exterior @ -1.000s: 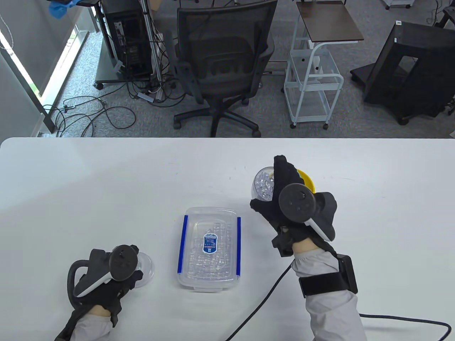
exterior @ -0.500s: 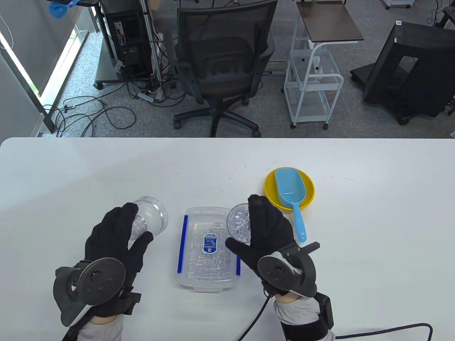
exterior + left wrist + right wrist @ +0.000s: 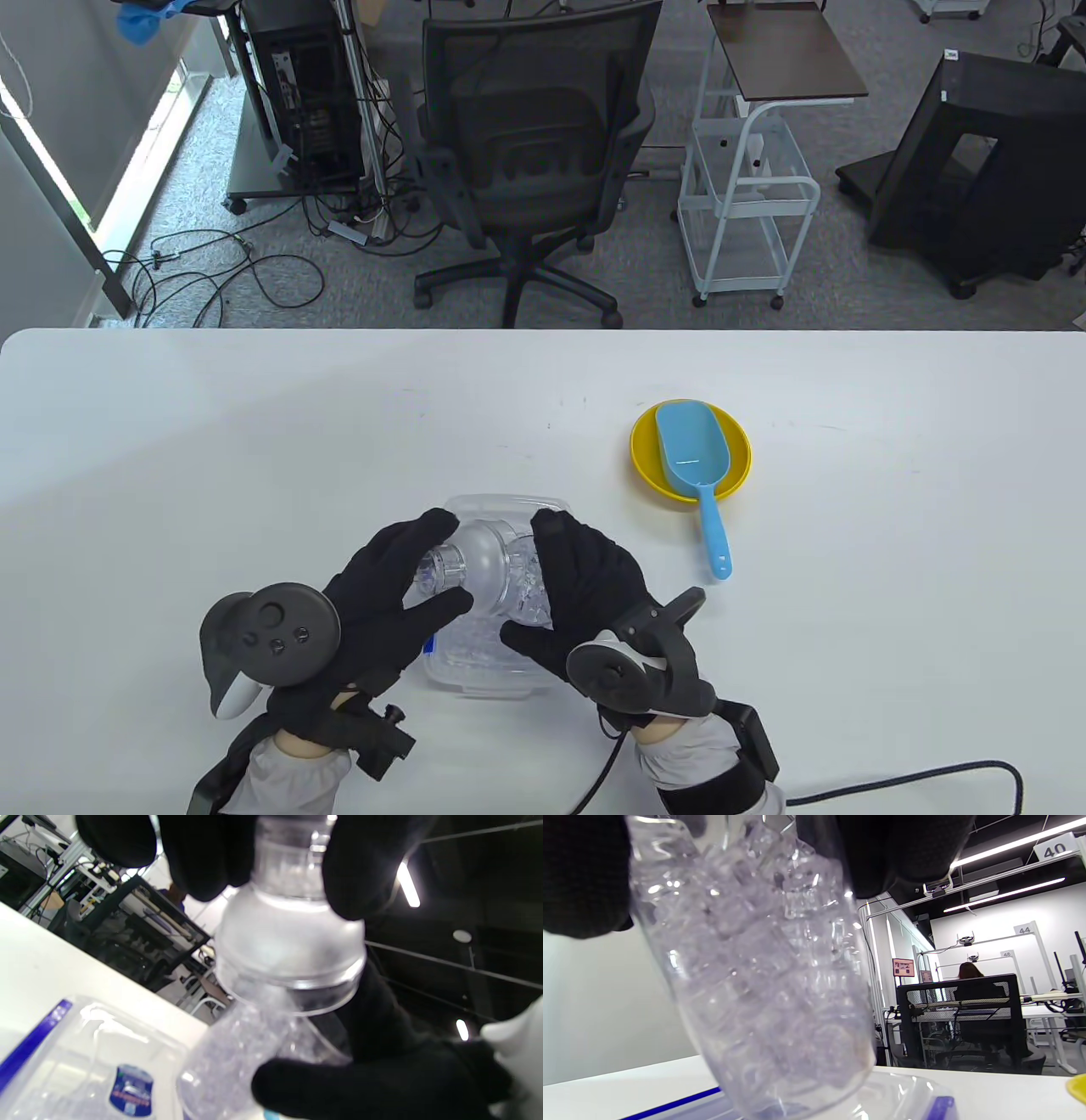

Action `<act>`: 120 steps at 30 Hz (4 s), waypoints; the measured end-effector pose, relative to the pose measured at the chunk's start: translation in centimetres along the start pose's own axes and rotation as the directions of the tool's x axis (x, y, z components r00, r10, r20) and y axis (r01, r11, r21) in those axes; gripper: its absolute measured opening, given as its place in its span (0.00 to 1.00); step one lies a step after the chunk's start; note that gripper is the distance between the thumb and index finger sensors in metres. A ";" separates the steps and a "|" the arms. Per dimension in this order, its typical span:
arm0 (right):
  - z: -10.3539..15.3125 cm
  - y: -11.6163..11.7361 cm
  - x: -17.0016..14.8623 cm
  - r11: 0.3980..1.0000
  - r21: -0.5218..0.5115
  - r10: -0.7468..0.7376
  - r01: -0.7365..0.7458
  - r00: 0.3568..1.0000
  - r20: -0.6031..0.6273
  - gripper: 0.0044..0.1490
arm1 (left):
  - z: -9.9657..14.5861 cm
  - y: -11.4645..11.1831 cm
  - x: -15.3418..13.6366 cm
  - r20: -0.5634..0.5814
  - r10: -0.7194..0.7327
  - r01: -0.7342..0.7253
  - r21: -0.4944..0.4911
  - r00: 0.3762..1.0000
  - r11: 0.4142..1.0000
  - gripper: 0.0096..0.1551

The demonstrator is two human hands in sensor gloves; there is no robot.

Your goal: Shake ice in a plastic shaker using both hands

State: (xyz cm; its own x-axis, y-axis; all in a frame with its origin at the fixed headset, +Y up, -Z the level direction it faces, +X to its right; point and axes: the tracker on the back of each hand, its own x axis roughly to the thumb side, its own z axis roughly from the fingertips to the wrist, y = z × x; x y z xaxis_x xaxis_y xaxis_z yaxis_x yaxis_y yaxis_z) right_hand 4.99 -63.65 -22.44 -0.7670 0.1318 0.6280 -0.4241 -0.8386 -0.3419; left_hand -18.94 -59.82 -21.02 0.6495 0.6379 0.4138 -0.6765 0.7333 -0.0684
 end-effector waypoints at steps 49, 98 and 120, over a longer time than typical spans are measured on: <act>0.1 0.9 -2.4 0.754 0.126 -0.634 0.644 0.765 -0.113 0.73 | -1.6 -5.5 -2.7 0.087 0.493 -0.449 -0.298 0.866 0.842 0.60; 1.1 -3.8 0.2 0.823 -0.430 -0.291 0.372 0.925 0.244 0.62 | 0.5 -2.1 3.0 0.536 -0.088 0.025 0.124 0.840 0.992 0.54; 0.6 -4.7 0.1 0.704 -0.187 -0.656 0.685 0.728 0.200 0.63 | 0.7 -2.7 1.8 0.463 0.433 -0.436 -0.106 0.773 0.893 0.51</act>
State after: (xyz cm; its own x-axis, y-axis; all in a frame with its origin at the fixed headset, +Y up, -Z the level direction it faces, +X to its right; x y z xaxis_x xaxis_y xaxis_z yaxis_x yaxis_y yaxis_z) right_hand 7.20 -60.01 -20.29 -0.1836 0.5399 0.8215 -0.9144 -0.4006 0.0589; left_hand -16.19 -60.83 -19.49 0.0488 0.7016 0.7109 -0.8509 0.4019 -0.3383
